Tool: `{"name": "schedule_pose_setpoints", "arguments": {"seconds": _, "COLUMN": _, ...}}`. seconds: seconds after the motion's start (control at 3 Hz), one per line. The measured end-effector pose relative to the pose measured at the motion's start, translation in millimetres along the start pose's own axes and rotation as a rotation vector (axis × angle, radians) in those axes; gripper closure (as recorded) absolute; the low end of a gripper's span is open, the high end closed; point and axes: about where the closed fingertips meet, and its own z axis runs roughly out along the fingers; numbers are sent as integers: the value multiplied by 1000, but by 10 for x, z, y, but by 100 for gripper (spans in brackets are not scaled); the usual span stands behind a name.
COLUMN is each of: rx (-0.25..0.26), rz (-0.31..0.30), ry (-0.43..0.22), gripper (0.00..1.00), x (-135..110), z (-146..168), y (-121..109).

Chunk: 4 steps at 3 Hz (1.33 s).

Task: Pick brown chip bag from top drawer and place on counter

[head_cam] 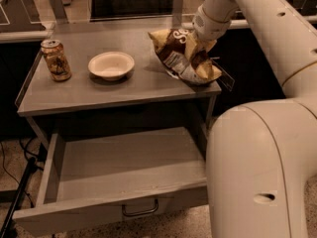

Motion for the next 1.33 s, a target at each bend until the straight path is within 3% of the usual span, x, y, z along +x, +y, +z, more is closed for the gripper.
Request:
{"name": "schedule_pose_setpoints", "arguments": {"seconds": 0.67, "rx": 0, "rz": 0, "ry": 0, "gripper": 11, "x": 0, "z": 0, "y": 0}}
{"name": "schedule_pose_setpoints", "arguments": {"seconds": 1.0, "rx": 0, "rz": 0, "ry": 0, "gripper": 0, "x": 0, "z": 0, "y": 0}}
{"name": "schedule_pose_setpoints", "arguments": {"seconds": 1.33, "rx": 0, "rz": 0, "ry": 0, "gripper": 0, "x": 0, "z": 0, "y": 0}}
